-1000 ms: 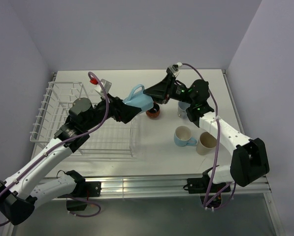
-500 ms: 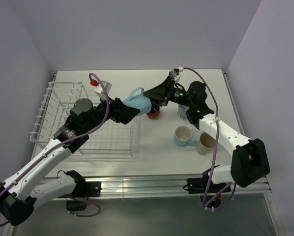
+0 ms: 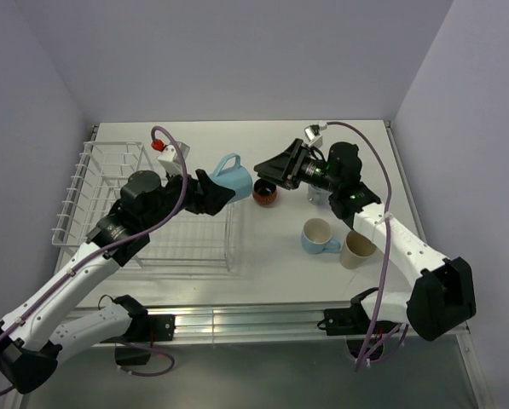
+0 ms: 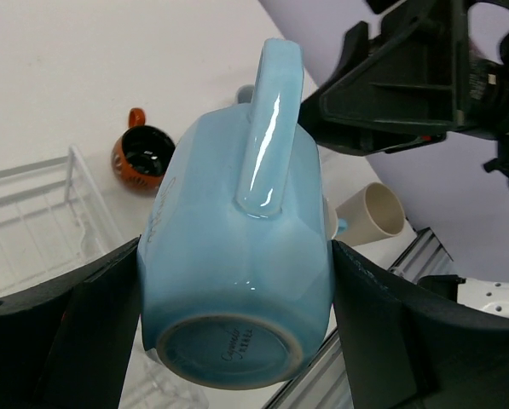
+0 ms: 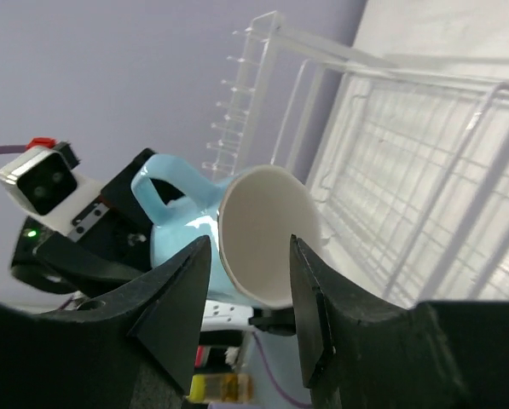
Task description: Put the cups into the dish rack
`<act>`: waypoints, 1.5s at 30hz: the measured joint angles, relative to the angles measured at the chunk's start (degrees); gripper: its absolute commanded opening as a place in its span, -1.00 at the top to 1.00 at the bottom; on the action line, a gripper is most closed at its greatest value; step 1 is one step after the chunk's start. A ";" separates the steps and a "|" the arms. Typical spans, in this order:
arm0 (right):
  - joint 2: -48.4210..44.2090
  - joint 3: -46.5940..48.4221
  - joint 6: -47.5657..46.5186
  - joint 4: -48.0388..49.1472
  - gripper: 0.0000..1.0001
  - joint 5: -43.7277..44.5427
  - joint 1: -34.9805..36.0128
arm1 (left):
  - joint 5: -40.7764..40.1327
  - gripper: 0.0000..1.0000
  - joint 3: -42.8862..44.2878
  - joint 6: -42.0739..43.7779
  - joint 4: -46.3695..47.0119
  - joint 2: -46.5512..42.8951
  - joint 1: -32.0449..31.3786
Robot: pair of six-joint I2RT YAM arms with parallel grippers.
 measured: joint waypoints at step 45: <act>-9.84 -0.48 -20.83 -24.06 -0.01 14.14 -2.16 | -22.84 1.00 32.92 6.14 -43.65 31.32 5.70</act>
